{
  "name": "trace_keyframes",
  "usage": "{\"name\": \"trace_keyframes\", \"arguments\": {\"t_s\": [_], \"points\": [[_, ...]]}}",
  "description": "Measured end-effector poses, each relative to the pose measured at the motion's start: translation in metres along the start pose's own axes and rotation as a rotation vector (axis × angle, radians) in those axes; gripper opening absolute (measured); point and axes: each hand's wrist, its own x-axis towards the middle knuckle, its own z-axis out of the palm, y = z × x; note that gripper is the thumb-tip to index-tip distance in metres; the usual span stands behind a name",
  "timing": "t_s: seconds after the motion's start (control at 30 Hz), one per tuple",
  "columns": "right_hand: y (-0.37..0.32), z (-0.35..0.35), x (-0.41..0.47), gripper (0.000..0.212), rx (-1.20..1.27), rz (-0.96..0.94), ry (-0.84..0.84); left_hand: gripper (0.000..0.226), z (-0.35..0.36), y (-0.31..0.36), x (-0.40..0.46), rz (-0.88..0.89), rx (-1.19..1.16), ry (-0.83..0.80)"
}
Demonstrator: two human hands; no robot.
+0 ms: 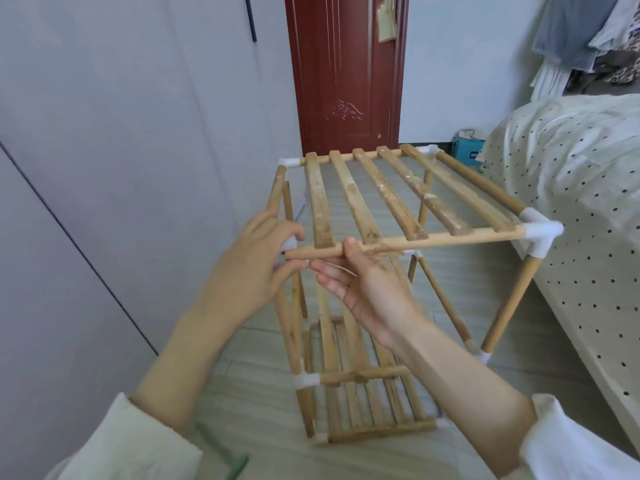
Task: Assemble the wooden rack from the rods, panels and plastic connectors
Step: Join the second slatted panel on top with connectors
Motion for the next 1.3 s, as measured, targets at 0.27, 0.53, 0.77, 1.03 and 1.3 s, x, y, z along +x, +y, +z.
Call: {"name": "trace_keyframes", "arguments": {"t_s": [0.27,0.53,0.77,1.03,1.3], "points": [[0.001,-0.002,-0.001,0.034,0.012,-0.046,0.027,0.048,0.008,-0.006,-0.004,0.011,0.091,0.131],[-0.005,-0.005,-0.004,0.038,0.025,-0.098,0.002,0.052,0.014,-0.003,-0.006,0.016,0.095,0.203],[-0.007,-0.004,-0.003,0.033,0.074,-0.082,0.025,0.037,0.019,0.001,-0.01,-0.007,0.075,0.251],[-0.009,-0.001,-0.004,0.038,0.055,-0.092,0.024,0.016,0.018,0.016,-0.006,-0.086,0.07,0.232],[-0.009,0.002,-0.006,0.037,0.078,-0.078,0.079,0.027,0.023,0.025,-0.001,-0.223,0.127,0.221]]}}
